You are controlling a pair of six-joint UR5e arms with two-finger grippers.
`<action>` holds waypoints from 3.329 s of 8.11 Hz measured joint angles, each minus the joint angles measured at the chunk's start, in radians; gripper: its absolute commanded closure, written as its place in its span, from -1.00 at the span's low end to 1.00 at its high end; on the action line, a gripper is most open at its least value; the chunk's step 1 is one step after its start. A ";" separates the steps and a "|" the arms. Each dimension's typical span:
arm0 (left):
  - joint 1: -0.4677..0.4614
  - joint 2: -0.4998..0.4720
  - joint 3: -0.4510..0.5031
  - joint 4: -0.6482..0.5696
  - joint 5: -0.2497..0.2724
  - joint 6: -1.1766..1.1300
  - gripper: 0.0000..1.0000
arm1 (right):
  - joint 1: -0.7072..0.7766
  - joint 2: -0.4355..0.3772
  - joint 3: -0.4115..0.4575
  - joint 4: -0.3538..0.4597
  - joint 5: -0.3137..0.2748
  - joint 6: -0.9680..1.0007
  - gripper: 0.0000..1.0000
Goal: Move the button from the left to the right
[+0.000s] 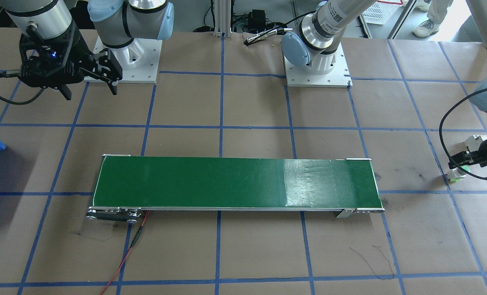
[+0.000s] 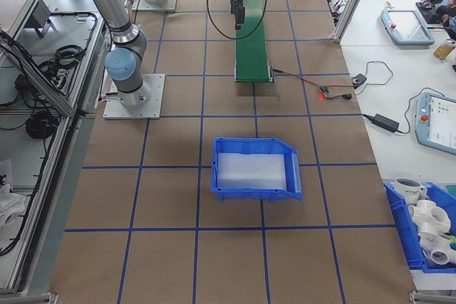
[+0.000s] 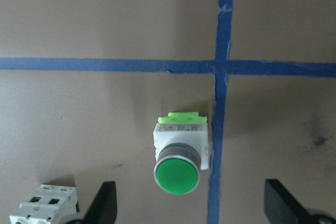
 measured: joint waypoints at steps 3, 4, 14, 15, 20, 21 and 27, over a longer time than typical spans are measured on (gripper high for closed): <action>0.004 -0.031 -0.001 0.003 0.031 0.004 -1.00 | 0.000 0.000 0.000 0.000 0.000 -0.001 -1.00; 0.005 -0.034 0.000 0.004 0.037 0.005 -1.00 | 0.000 0.000 0.000 0.000 0.000 -0.001 -1.00; 0.004 -0.094 0.017 0.031 0.029 -0.002 1.00 | 0.001 0.000 0.001 -0.001 -0.001 -0.002 -1.00; 0.004 -0.094 0.022 0.032 0.027 0.000 1.00 | 0.001 0.000 0.001 -0.001 -0.001 -0.001 -1.00; -0.075 0.056 0.072 -0.113 -0.048 0.011 1.00 | 0.001 0.000 0.001 0.000 -0.001 -0.001 -1.00; -0.119 0.127 0.072 -0.198 -0.096 -0.009 1.00 | 0.000 0.000 0.001 0.000 -0.002 -0.001 -1.00; -0.421 0.238 0.062 -0.296 -0.220 -0.346 1.00 | 0.001 0.029 -0.005 -0.005 0.003 -0.011 -1.00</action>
